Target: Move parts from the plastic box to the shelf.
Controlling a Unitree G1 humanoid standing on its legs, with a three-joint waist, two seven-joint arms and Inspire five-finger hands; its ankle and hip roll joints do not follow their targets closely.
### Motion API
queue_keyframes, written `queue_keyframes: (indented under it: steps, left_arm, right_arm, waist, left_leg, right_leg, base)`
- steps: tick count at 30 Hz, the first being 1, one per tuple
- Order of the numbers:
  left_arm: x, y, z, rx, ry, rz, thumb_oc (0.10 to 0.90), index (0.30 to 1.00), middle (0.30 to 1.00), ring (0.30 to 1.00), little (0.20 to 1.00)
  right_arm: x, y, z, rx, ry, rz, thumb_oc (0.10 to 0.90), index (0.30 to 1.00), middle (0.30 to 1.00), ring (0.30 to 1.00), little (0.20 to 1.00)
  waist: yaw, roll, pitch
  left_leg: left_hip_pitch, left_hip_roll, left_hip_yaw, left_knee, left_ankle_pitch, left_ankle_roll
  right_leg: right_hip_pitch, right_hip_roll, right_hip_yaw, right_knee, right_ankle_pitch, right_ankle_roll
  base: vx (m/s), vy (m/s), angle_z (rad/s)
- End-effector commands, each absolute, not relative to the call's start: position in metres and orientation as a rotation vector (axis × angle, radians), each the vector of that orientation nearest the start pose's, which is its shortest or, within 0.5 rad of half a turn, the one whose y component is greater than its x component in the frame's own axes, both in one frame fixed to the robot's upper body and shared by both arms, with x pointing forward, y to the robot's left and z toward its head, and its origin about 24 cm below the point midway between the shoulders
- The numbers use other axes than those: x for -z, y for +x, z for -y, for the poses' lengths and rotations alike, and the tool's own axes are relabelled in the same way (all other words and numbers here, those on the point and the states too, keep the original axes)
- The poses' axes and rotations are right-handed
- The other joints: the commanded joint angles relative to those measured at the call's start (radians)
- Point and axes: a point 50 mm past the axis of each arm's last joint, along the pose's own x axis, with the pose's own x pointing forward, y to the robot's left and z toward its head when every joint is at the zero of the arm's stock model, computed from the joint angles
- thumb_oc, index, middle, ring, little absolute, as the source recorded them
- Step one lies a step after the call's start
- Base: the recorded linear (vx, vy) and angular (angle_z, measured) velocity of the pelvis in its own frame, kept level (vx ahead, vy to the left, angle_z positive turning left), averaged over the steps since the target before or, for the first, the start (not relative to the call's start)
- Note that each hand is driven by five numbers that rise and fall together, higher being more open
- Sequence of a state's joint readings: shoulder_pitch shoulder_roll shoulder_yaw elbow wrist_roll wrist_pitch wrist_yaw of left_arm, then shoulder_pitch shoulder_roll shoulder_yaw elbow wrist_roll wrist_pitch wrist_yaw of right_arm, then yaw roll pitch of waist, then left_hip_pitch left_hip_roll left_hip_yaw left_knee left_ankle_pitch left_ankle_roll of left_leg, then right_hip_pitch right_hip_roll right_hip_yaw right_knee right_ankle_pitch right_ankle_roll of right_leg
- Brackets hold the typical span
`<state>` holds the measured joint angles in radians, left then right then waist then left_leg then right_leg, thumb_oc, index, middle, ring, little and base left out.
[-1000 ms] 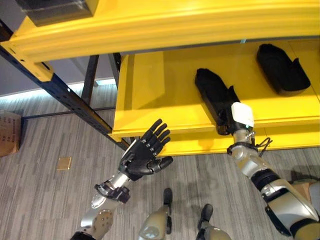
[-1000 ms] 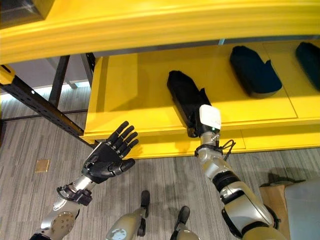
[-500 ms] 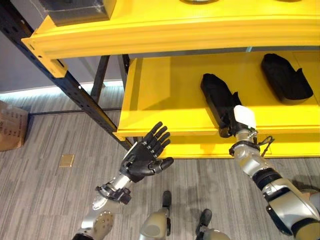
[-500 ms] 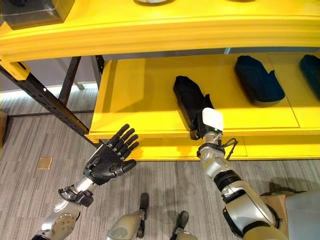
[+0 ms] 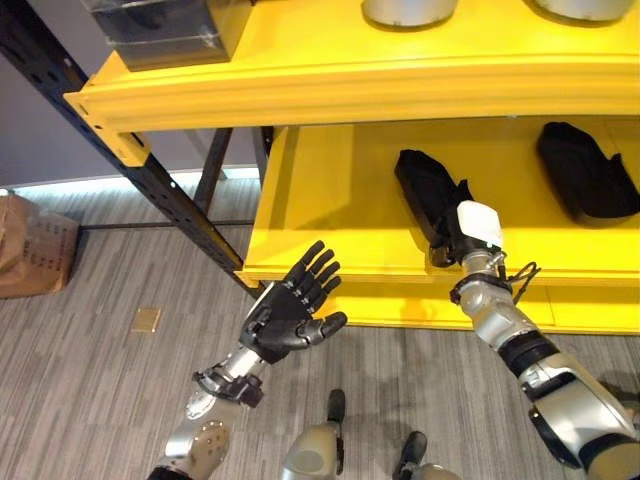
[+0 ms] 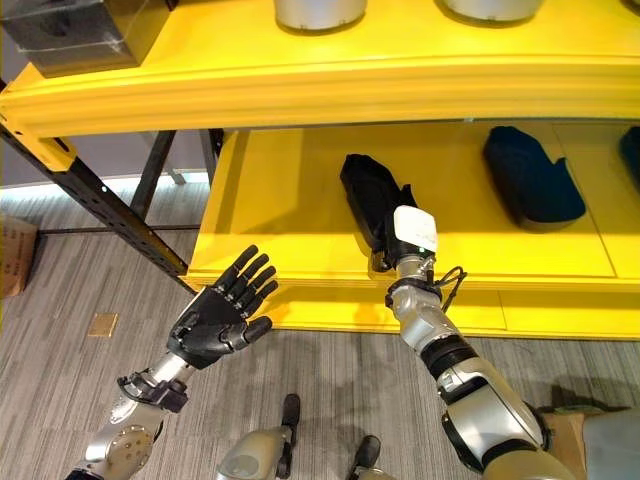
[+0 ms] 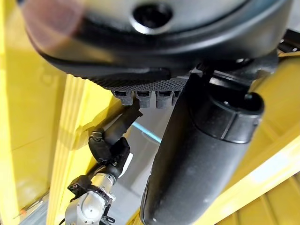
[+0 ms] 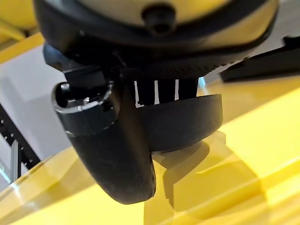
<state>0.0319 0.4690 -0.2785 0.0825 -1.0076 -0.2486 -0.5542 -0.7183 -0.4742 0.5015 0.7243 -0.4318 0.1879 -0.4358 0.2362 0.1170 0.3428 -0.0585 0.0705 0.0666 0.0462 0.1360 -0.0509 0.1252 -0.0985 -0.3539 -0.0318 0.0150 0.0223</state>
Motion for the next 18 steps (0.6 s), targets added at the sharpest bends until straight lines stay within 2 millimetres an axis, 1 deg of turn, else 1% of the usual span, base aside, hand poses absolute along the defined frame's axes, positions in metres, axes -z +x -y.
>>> queue_keyframes:
  steps: [1,2,4,5,8,11,12,15,16,18]
  left_arm:
    - [-0.067,0.224,-0.174,0.707,-0.495,0.287,0.900,1.000,1.000,1.000,1.000]
    - [-0.065,0.226,-0.173,0.717,-0.492,0.282,0.900,1.000,1.000,1.000,1.000]
    - [-0.064,0.228,-0.172,0.721,-0.485,0.279,0.900,1.000,1.000,1.000,1.000]
    - [-0.063,0.230,-0.171,0.730,-0.481,0.279,0.900,1.000,1.000,1.000,1.000]
    - [-0.065,0.234,-0.168,0.754,-0.467,0.282,0.900,1.000,1.000,1.000,1.000]
    - [-0.066,0.236,-0.166,0.765,-0.457,0.280,0.900,1.000,1.000,1.000,1.000]
    - [-0.068,0.236,-0.165,0.771,-0.456,0.274,0.900,1.000,1.000,1.000,1.000]
    - [-0.068,0.237,-0.167,0.773,-0.458,0.265,0.900,1.000,1.000,1.000,1.000]
    - [-0.068,0.237,-0.168,0.780,-0.460,0.262,0.900,1.000,1.000,1.000,1.000]
    - [-0.068,0.238,-0.168,0.787,-0.461,0.261,0.900,1.000,1.000,1.000,1.000]
  right_arm:
    - [-0.157,0.387,0.166,0.264,-1.208,0.359,0.400,0.300,0.300,0.300,0.300]
    - [-0.151,0.384,0.159,0.248,-1.200,0.359,0.400,0.300,0.300,0.300,0.300]
    - [-0.150,0.383,0.157,0.246,-1.194,0.355,0.400,0.300,0.300,0.300,0.300]
    - [-0.148,0.382,0.156,0.246,-1.187,0.350,0.400,0.300,0.300,0.300,0.300]
    - [-0.146,0.381,0.156,0.258,-1.178,0.339,0.400,0.300,0.300,0.300,0.300]
    - [-0.145,0.380,0.158,0.269,-1.172,0.328,0.400,0.300,0.300,0.300,0.300]
    - [-0.139,0.377,0.160,0.280,-1.156,0.309,0.400,0.300,0.300,0.300,0.300]
    - [-0.129,0.372,0.166,0.296,-1.143,0.284,0.400,0.300,0.300,0.300,0.300]
    - [-0.124,0.370,0.169,0.314,-1.132,0.265,0.400,0.300,0.300,0.300,0.300]
    - [-0.121,0.369,0.171,0.327,-1.114,0.248,0.400,0.300,0.300,0.300,0.300]
  waist:
    - [0.025,-0.074,-0.113]
    - [0.023,-0.077,-0.120]
    - [0.022,-0.079,-0.122]
    - [0.021,-0.082,-0.125]
    - [0.018,-0.088,-0.127]
    - [0.016,-0.092,-0.126]
    - [0.012,-0.097,-0.130]
    - [0.004,-0.099,-0.133]
    - [0.002,-0.103,-0.134]
    - [0.000,-0.106,-0.131]
  left_leg:
    - [-0.039,0.053,-0.043,-0.084,0.025,-0.056]
    - [-0.015,0.040,-0.039,-0.073,-0.013,-0.038]
    - [-0.002,0.030,-0.041,-0.069,-0.031,-0.030]
    - [0.015,0.015,-0.043,-0.069,-0.051,-0.019]
    - [0.032,-0.011,-0.048,-0.058,-0.081,0.000]
    - [0.037,-0.025,-0.047,-0.048,-0.094,0.011]
    - [0.046,-0.038,-0.040,-0.042,-0.108,0.030]
    - [0.052,-0.050,-0.032,-0.037,-0.119,0.049]
    - [0.051,-0.057,-0.020,-0.031,-0.128,0.062]
    - [0.047,-0.068,-0.013,-0.021,-0.139,0.079]
  right_leg:
    - [0.008,0.006,0.033,0.127,-0.121,-0.008]
    - [0.007,-0.010,0.008,0.165,-0.141,-0.011]
    - [0.005,-0.016,0.001,0.179,-0.147,-0.009]
    - [0.002,-0.022,-0.006,0.190,-0.150,-0.004]
    - [-0.002,-0.037,-0.010,0.208,-0.148,0.007]
    - [-0.003,-0.046,-0.008,0.222,-0.148,0.015]
    - [-0.003,-0.054,-0.002,0.252,-0.157,0.024]
    - [-0.009,-0.058,0.010,0.299,-0.170,0.033]
    - [-0.007,-0.061,0.009,0.334,-0.178,0.038]
    - [-0.025,-0.072,0.009,0.419,-0.161,0.052]
  base:
    - [0.26,0.251,-0.22]
    - [0.27,0.260,-0.14]
    - [0.20,0.195,-0.01]
    - [0.15,0.156,0.01]
    - [0.15,0.170,-0.02]
    - [0.12,0.151,0.05]
    - [0.17,0.233,0.05]
    - [0.12,0.193,0.01]
    - [0.07,0.170,-0.06]
    - [0.03,0.129,-0.11]
